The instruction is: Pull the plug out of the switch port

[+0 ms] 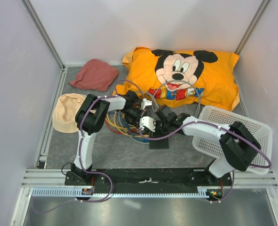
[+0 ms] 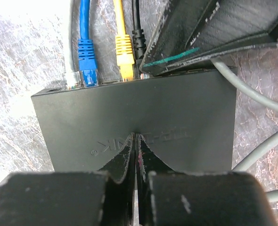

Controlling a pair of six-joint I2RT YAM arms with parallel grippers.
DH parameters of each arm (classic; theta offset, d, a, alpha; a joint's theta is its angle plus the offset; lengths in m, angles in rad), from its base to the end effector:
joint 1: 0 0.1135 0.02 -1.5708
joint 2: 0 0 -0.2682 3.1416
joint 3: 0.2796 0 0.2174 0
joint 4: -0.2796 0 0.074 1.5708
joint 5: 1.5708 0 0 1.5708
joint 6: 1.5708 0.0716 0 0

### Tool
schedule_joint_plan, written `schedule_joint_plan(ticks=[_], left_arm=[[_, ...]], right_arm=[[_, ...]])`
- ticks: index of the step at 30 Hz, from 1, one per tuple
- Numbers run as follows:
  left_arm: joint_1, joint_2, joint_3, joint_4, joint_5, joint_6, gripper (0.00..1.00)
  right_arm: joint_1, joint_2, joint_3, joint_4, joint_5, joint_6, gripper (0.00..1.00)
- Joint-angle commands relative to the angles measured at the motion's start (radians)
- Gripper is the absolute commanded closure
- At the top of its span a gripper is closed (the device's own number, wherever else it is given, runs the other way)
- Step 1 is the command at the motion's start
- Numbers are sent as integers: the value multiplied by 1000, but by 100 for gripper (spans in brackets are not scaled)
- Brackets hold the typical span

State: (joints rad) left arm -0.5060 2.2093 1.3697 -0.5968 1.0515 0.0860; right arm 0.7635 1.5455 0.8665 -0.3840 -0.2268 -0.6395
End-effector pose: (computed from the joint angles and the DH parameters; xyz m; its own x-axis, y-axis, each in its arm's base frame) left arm 0.3011 -0.2379 0.1048 -0.8342 0.5110 -0.2074 0.4155 0.3350 -0.8457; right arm 0.1936 0.2076 0.1714 -0.0573 -0.8598 -0.5074 -0.9807 0.1436 -0.1325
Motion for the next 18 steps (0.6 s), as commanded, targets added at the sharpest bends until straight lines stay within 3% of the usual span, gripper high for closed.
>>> schedule_joint_plan(ticks=[1, 6, 14, 18], left_arm=[[-35, 58, -21, 40, -404, -40, 98], [-40, 75, 17, -15, -502, -55, 98], [-37, 86, 20, -66, -534, -31, 98], [-19, 107, 69, -223, -521, -14, 99]], right_arm=[[13, 108, -31, -87, 89, -29, 98], [14, 123, -18, -93, 87, -26, 98], [13, 131, -12, -110, 89, -37, 100], [16, 133, -8, -121, 87, -38, 100]])
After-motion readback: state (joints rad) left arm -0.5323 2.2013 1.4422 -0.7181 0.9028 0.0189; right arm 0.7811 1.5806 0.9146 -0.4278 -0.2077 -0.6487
